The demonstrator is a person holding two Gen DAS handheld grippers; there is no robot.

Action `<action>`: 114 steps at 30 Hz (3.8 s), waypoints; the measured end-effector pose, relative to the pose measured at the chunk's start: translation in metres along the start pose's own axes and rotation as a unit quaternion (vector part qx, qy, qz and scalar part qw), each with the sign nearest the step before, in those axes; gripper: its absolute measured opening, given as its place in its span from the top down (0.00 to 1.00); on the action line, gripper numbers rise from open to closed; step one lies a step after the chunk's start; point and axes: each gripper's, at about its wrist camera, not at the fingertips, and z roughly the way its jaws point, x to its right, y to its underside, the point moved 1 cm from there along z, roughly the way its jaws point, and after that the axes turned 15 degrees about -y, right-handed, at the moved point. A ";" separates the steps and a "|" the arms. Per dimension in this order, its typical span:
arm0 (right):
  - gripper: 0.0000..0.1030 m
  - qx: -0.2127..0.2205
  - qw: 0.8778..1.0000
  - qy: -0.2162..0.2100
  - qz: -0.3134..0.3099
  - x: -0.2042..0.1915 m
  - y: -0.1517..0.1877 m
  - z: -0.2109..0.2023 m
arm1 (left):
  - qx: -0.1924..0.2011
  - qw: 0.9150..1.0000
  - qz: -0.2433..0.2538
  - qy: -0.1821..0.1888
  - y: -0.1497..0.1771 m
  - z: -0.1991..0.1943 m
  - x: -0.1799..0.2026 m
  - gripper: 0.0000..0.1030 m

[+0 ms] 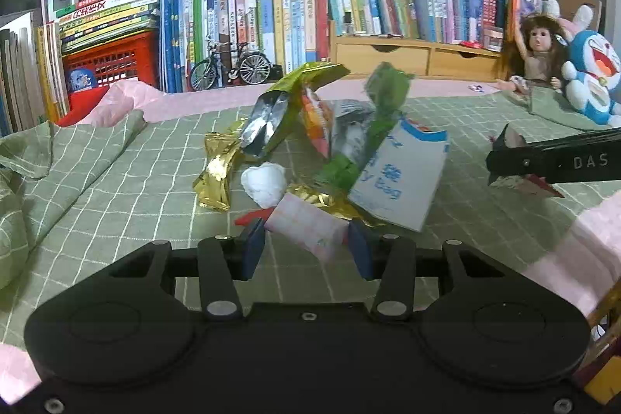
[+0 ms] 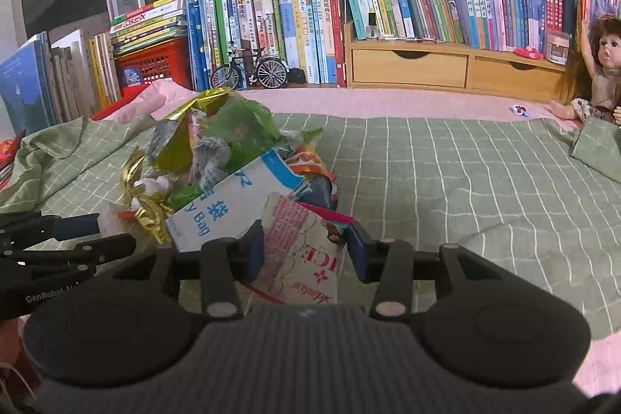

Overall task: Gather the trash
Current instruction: 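Carry both wrappers down to the black bin and open both tools, then raise both tools back toward the trash pile on the bed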

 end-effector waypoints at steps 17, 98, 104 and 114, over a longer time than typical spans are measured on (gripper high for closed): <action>0.53 -0.019 0.999 -0.019 0.018 -0.032 0.054 -0.050 | 0.001 0.998 0.002 0.057 0.031 -0.078 0.002 0.57; 0.28 -0.209 0.971 -0.065 0.097 -0.027 0.189 -0.037 | -0.220 0.962 0.109 0.119 0.179 -0.045 0.057 0.24; 0.15 -0.128 0.979 -0.148 0.048 -0.046 0.146 -0.082 | -0.158 0.969 0.082 0.173 0.130 -0.081 0.034 0.19; 0.14 -0.027 0.998 -0.062 0.008 -0.029 0.066 -0.077 | -0.021 0.990 0.065 0.124 0.052 -0.093 0.019 0.14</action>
